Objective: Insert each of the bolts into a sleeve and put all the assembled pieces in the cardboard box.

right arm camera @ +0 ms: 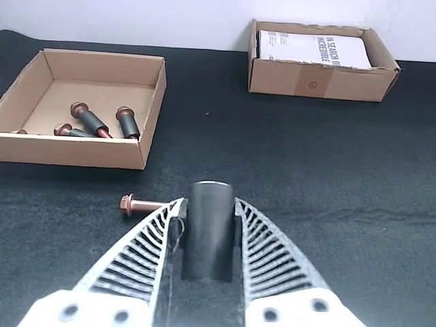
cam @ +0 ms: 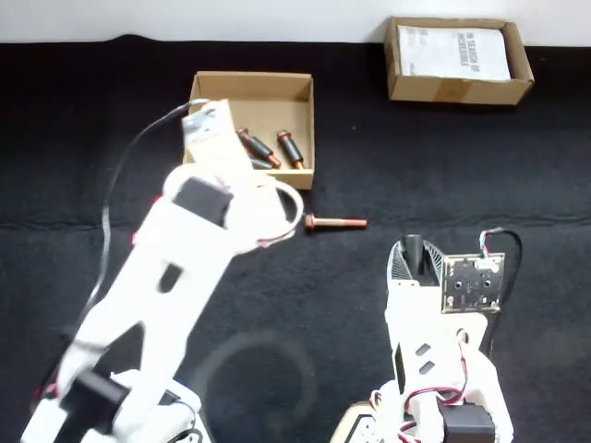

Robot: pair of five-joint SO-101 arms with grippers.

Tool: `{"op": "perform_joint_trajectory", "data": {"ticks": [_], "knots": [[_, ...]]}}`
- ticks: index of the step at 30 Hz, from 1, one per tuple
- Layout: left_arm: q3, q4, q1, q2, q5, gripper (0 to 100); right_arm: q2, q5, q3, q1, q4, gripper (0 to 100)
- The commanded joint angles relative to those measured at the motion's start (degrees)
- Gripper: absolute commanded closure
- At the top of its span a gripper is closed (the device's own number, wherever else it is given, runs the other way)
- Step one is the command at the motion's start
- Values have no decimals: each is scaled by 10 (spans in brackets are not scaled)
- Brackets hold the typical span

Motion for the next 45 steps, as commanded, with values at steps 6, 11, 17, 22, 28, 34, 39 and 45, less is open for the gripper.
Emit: {"op": "perform_joint_trajectory", "data": {"ticks": [6, 11, 17, 22, 28, 34, 39, 45], "knots": [[-190, -24, 44, 240, 101, 991, 0, -4, 22, 3, -21, 991], [-354, -22, 60, 405, 136, 988, 0, -2, 42, 3, -44, 991], [-515, -5, 82, 533, 174, 852, 0, -2, 42, 3, -44, 991], [-556, 11, 80, 581, 197, 837, 0, -2, 42, 3, -44, 991], [-557, 10, 57, 611, 220, 837, 0, -2, 43, 3, -43, 991], [-558, 7, 51, 618, 221, 837, 0, -1, 43, 0, -43, 991], [-555, 6, 38, 625, 221, 837, 0, -1, 42, 0, -43, 991], [-558, 7, 21, 683, 221, 897, 0, -1, 42, 0, -43, 991]]}}
